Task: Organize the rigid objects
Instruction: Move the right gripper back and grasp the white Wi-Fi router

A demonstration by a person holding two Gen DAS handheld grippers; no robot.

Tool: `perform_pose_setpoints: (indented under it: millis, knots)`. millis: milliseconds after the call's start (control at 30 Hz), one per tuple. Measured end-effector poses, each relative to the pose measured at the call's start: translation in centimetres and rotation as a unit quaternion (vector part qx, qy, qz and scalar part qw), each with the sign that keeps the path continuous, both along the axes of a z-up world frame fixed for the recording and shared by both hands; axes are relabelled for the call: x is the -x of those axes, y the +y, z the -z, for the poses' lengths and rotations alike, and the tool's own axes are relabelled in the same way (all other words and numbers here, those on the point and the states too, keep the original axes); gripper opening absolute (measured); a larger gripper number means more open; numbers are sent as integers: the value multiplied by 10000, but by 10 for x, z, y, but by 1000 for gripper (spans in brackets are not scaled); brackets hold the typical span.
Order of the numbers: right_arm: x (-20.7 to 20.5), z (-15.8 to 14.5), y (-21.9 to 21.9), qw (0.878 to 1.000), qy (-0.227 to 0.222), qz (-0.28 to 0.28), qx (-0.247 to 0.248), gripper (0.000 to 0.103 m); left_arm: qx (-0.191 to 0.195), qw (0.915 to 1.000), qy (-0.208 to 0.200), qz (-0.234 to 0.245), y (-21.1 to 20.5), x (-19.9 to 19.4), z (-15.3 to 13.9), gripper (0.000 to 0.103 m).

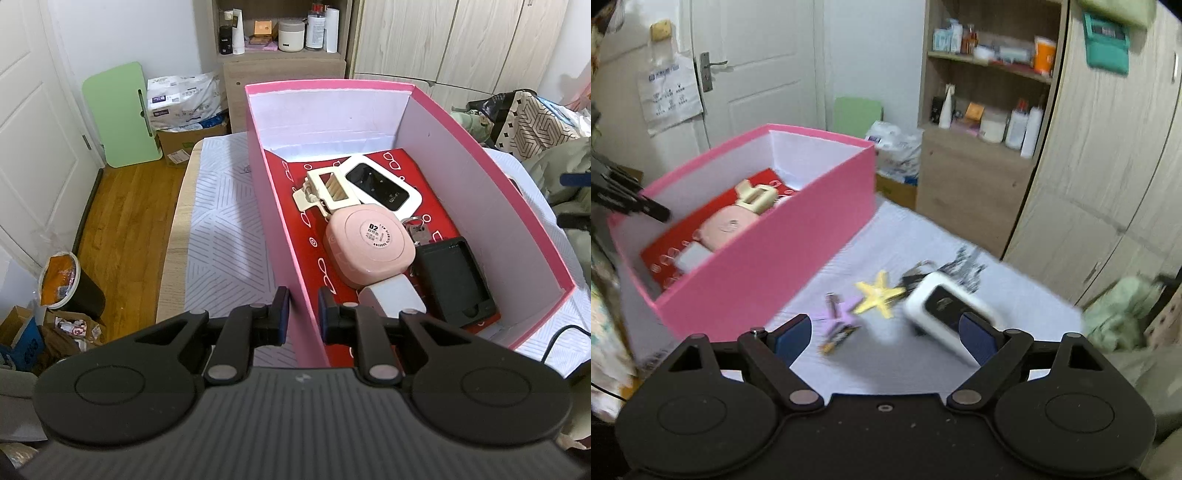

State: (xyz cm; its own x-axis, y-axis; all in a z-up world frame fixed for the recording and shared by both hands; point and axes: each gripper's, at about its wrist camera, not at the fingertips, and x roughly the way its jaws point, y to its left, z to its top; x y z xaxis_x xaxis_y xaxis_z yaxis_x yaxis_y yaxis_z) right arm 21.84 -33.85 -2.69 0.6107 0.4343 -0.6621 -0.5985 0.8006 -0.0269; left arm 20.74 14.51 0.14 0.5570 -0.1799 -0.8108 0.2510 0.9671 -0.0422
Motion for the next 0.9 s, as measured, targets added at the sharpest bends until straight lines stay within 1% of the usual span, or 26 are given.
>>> perform_pose_setpoints:
  millis: [33, 67, 100, 167, 233, 267, 300, 333, 400, 433, 533, 600, 767, 833, 867, 900]
  knots:
    - [-6, 4, -1, 9999, 13, -108, 26, 88, -5, 10000, 3, -5, 0, 0, 0, 15]
    - [-11, 7, -3, 9997, 96, -193, 129, 82, -10, 10000, 5, -13, -1, 0, 0, 15]
    - [-18, 11, -4, 9993, 188, -238, 224, 79, -16, 10000, 5, -20, -1, 0, 0, 15]
    - [-33, 19, -4, 9981, 290, -345, 410, 65, -38, 10000, -8, -27, -2, 0, -1, 15]
    - [-47, 26, -4, 9972, 382, -364, 535, 61, -189, 9998, -97, 28, -6, 3, 0, 13]
    - [-56, 28, -3, 9966, 495, -273, 607, 59, -261, 9996, -141, 33, -8, 5, 1, 13]
    - [-63, 28, -3, 9956, 626, -229, 651, 59, -304, 9994, -159, 27, -9, 6, 1, 13]
    - [-68, 27, 0, 9945, 695, -297, 731, 59, -322, 9994, -160, 25, -9, 6, 1, 13]
    - [-69, 26, 7, 9898, 670, -755, 1009, 60, -277, 9995, -121, 7, -8, 5, 0, 13]
    - [-70, 27, 11, 9863, 625, -917, 1219, 62, -264, 9996, -107, 7, -7, 4, 0, 13]
    - [-77, 30, 20, 9752, 571, -1188, 1780, 65, -249, 9996, -90, 8, -7, 2, 0, 13]
    - [-84, 30, 21, 9690, 624, -1349, 1974, 65, -274, 9996, -89, 4, -7, 1, -1, 13]
    - [-103, 28, 23, 9531, 626, -1869, 2296, 66, -263, 9996, -45, -16, -7, 1, -1, 13]
    - [-110, 30, 21, 9516, 790, -2071, 2128, 68, -233, 9997, -33, -33, -6, 0, -1, 13]
    - [-112, 30, 20, 9516, 894, -2144, 2013, 73, -226, 9997, -29, -35, -6, 0, 0, 13]
    - [-115, 32, 19, 9514, 969, -2200, 1922, 76, -230, 9997, -25, -38, -6, 0, 0, 13]
